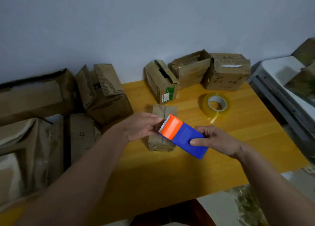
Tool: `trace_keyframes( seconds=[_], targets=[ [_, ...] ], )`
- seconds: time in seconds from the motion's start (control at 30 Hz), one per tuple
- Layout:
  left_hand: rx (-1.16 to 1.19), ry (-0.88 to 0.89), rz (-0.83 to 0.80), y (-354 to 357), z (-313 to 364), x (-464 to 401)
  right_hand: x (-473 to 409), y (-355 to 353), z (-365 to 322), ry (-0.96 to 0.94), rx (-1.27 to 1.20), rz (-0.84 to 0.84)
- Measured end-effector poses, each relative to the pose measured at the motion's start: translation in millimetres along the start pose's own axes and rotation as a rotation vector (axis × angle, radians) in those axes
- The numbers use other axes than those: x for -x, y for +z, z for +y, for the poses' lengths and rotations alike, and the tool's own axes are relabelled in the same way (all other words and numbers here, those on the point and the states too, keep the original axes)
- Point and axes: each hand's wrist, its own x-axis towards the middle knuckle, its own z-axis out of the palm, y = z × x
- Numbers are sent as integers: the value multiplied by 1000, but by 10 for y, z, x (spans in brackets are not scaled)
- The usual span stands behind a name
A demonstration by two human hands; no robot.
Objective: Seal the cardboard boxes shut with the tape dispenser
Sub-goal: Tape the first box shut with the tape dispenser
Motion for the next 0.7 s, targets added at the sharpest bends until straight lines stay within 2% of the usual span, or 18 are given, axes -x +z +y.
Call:
trace_keyframes(
  seconds=[0.07,0.23,0.37,0.53,0.63,0.7],
  targets=[
    [77,-1,46,15,-99,27,-9,17,-48,6,20,-51],
    [-39,-90,335,100,-247,33,-63,61,-108,87,96,-135],
    [-103,-75,427,113,-381,89,-69,98,-158,98,110,-154],
    [-77,-62,485,167,-650,131,-48,96,-152,170,172,-183],
    [-174,-23,587,-12,-730,239,26,21,-109,235,215,-206],
    [-196,5,588,-96,-745,298,57,-16,-104,262,215,-220]
  ],
)
